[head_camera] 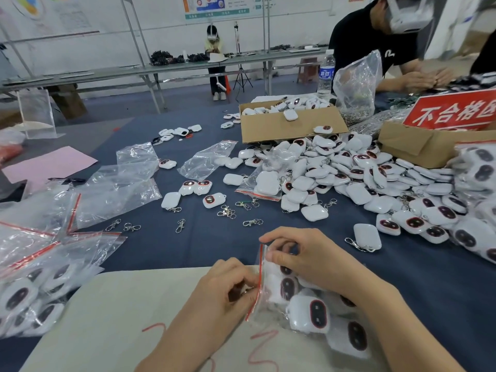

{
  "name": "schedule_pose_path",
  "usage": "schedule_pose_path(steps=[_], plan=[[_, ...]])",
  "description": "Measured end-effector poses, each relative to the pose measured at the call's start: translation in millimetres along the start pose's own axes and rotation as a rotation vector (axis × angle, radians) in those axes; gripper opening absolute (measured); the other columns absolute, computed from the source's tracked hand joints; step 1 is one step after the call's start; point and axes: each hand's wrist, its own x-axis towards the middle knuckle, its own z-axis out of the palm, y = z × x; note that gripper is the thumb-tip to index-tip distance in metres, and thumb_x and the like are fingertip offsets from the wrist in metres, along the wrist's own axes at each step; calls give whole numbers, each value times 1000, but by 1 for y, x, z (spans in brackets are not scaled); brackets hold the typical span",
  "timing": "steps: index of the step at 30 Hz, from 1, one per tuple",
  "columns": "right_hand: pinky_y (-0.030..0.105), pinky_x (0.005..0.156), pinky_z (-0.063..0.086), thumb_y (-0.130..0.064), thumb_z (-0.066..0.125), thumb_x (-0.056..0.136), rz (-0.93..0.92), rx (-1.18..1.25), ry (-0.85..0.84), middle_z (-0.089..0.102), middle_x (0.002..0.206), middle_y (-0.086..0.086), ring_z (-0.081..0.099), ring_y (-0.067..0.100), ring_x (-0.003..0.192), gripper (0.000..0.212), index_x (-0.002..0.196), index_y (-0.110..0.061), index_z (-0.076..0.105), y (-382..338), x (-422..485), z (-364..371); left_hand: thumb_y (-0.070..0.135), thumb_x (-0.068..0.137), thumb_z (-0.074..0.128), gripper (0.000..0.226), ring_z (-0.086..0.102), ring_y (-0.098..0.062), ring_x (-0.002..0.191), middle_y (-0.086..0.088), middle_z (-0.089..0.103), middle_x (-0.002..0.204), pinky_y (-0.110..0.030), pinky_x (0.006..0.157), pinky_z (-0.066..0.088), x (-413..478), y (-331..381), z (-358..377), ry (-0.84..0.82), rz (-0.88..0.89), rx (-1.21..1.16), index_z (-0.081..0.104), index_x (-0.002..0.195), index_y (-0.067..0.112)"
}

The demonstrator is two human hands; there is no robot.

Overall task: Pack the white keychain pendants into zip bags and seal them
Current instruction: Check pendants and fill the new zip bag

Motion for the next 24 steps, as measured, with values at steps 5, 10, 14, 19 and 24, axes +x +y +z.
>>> schedule_pose_path(steps=[5,10,14,19,24], plan=[[20,76,53,-23,72,92,17,-3,3,73,88,-19,64,13,75,22,103,-42,71,-6,-2,-1,42,97,48,28,57,-15,95,14,62,94,-28,81,46,-1,4,-3,-19,22,-79,69,85,27],[6,79,42,-32,66,95,23,-11,247,71,91,-28,62,-8,86,16,102,-45,71,-11,-4,-19,41,102,53,19,65,-4,85,12,70,90,-13,74,48,2,5,-6,217,-218,-358,71,96,39],[35,116,28,-30,56,101,185,-553,627,57,142,-1,41,21,138,36,136,-25,60,7,-6,-44,16,103,54,33,66,-4,74,8,72,85,-14,68,53,12,-4,-6,397,-320,-482,74,92,41],[54,123,5,-40,39,105,544,-743,439,30,161,11,18,33,151,51,153,-22,37,32,-9,-47,15,103,54,25,67,-8,73,13,70,87,-27,61,58,32,-13,-5,478,-399,-580,73,99,31],[31,109,33,-15,54,99,236,-431,486,56,140,2,50,23,125,38,137,-20,58,31,-3,-42,23,102,53,24,65,-16,80,10,67,90,-32,63,56,64,-21,4,419,-294,-309,66,101,42]])
